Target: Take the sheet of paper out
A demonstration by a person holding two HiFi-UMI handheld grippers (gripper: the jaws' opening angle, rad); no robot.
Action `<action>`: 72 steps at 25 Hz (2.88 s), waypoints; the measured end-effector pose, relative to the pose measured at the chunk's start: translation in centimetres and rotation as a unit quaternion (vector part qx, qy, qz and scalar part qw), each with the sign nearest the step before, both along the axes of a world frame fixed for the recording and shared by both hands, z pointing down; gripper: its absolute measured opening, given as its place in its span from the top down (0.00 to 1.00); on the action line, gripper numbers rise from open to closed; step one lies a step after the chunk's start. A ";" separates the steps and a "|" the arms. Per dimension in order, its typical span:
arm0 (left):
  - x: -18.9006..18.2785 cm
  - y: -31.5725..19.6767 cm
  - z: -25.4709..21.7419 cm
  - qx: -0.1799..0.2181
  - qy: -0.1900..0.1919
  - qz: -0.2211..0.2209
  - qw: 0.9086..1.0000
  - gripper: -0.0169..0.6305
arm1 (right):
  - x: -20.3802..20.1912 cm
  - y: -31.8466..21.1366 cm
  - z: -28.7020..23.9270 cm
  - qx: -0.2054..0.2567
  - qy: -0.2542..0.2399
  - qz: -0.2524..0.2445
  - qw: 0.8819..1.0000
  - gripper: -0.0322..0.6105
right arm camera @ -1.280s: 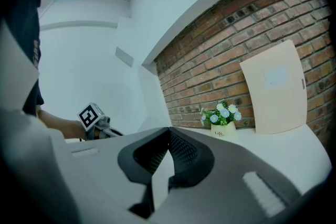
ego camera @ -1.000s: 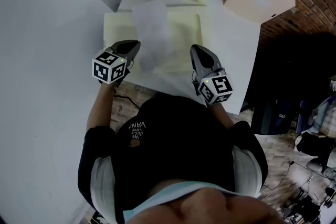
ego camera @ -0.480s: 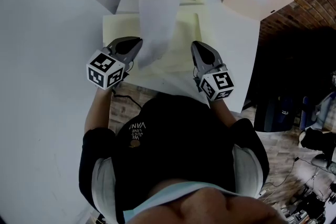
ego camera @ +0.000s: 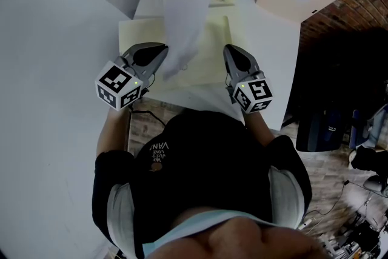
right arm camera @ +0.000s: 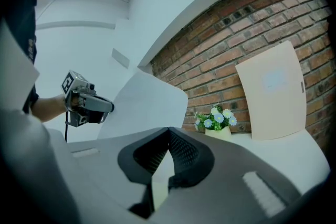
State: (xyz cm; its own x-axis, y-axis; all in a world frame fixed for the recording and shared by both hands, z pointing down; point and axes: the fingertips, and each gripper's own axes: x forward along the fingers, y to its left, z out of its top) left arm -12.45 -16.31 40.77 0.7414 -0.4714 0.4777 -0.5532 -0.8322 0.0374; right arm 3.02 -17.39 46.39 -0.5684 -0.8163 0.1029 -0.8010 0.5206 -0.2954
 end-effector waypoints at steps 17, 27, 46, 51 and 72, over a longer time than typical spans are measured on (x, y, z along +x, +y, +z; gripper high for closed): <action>2.7 2.9 -5.4 0.036 0.039 0.060 0.997 0.97 | 1.2 -1.8 0.8 0.007 -0.011 0.003 1.000 0.95; 3.3 4.6 -7.6 0.044 0.060 0.083 0.994 0.97 | 0.9 -2.2 -0.4 0.016 -0.090 -0.040 0.995 0.77; 1.7 4.4 -9.9 0.050 0.120 0.071 0.989 0.97 | 1.2 -1.2 -4.7 0.064 -0.203 -0.099 0.972 0.96; 0.6 2.9 -8.8 0.032 0.146 0.038 0.988 0.97 | 1.9 -1.2 -4.9 0.060 -0.184 -0.081 0.978 0.95; -1.1 -2.1 -3.0 -0.026 0.218 -0.043 0.975 0.97 | 3.9 0.6 -4.2 0.029 -0.144 -0.019 0.989 0.95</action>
State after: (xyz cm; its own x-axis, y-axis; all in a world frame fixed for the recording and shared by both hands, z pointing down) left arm -13.55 -18.39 37.73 0.8382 -0.5239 0.1512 -0.5427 -0.7744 0.3252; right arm 6.97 -16.82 42.21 -0.5971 -0.7940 -0.1145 -0.6675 0.5709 -0.4780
